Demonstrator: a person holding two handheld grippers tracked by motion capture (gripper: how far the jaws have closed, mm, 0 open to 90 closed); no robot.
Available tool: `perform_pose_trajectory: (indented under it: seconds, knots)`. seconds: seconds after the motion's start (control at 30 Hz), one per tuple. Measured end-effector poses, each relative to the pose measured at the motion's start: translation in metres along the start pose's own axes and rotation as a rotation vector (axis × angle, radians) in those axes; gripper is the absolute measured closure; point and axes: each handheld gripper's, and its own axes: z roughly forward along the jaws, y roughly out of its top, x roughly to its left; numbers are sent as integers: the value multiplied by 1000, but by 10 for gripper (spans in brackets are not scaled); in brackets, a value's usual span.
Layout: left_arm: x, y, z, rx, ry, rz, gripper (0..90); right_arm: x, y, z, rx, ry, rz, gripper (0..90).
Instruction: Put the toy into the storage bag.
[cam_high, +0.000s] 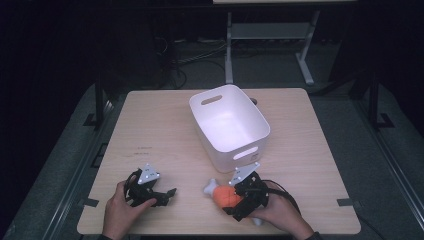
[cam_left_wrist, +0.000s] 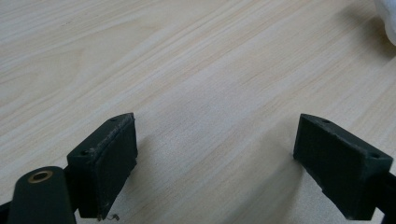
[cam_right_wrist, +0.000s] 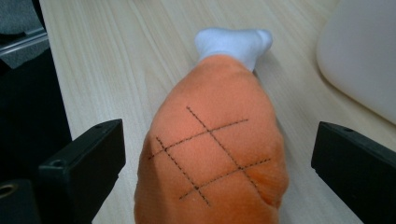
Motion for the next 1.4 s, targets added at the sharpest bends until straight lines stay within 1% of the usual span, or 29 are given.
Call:
perform_pose_trajectory:
  seconds: [0.3,0.53,0.63,0.7,0.83,0.93,1.0,1.13,1.27,1.4]
  knots:
    - [0,0,0,1,0,1,126,2,-4,10,25,13,4,26]
    - [0,0,0,0,0,0,126,5,-8,16,45,0,-9,26]
    - [0,0,0,1,0,1,126,7,-9,18,58,-13,-24,26]
    - [0,0,0,0,0,1,126,7,-9,19,58,-13,-20,27]
    - [0,0,0,0,0,1,126,6,-10,20,65,-25,-14,58]
    - [0,0,0,1,0,1,126,5,-11,18,67,-28,-17,122]
    - [0,0,0,1,0,1,126,5,-11,17,63,-28,-15,148]
    - [0,0,0,1,0,0,126,5,-11,17,61,-24,-14,171]
    - [0,0,0,1,0,1,126,5,-11,16,56,-23,-25,192]
    - [0,0,0,1,0,1,126,4,-12,13,51,-23,-22,199]
